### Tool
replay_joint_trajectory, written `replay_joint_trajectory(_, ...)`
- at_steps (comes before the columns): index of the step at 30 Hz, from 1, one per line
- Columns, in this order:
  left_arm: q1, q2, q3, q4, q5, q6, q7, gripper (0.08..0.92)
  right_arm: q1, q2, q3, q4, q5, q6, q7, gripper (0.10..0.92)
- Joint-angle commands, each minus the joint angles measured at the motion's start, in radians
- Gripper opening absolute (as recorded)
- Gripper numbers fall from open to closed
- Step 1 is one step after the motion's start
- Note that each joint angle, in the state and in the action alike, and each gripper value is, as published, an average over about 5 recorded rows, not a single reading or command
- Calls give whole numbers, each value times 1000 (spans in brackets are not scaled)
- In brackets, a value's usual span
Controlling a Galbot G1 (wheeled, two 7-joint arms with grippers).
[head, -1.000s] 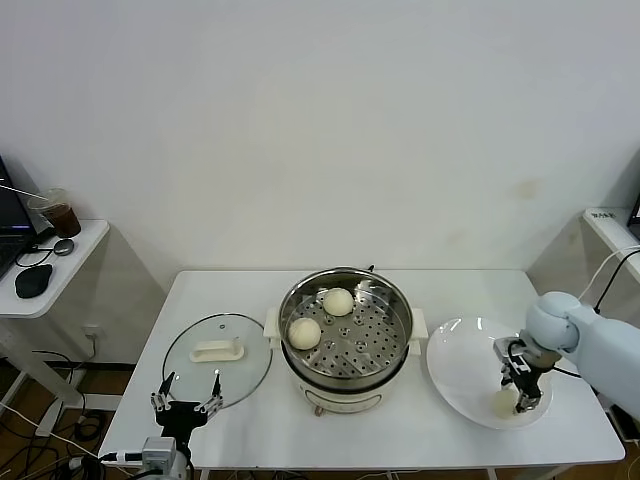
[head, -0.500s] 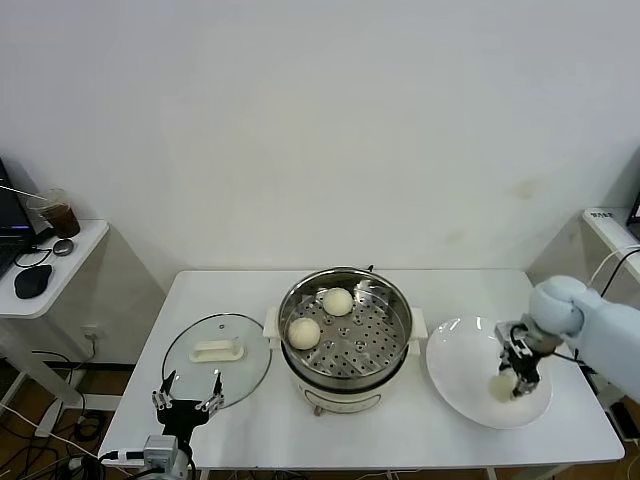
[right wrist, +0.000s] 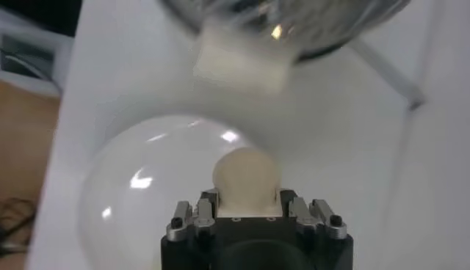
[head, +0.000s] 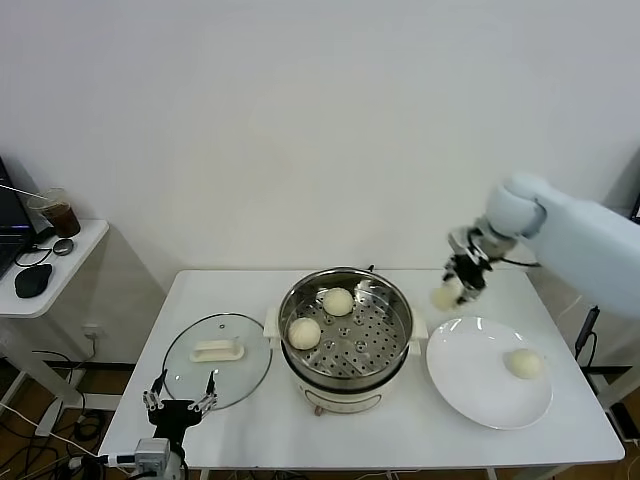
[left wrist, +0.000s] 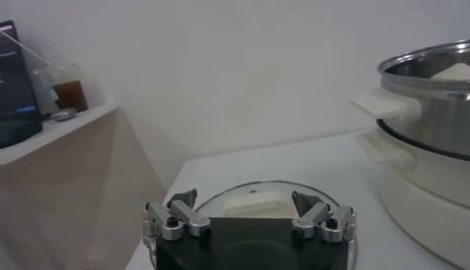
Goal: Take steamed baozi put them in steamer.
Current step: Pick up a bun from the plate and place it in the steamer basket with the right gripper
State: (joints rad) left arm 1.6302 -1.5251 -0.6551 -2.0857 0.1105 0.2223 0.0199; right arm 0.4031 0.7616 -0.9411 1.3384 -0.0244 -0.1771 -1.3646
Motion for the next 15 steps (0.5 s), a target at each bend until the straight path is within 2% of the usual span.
replay_joint_trajectory(1, 11, -1, -4, -17, 2, -1, -1, 823, 200, 176, -115, -5, 213, 157, 23, 511)
replay_joint_trajectory(4, 14, -3, -3, -22, 4, 0, 0, 823, 200, 191, -146, -6, 266, 313, 56, 512)
replay_joint_trajectory(7, 13, -6, -2, -25, 7, 0, 0, 823, 199, 196, -168, 7, 248, 450, 103, 516)
replay_joint_trajectory(11, 12, -13, 2, -26, 11, 0, 0, 823, 176, 193, -179, 66, 94, 600, 136, 518)
replay_joint_trajectory(15, 10, -16, 1, -23, 11, 0, 0, 823, 127, 175, -188, 167, -60, 653, 173, 518)
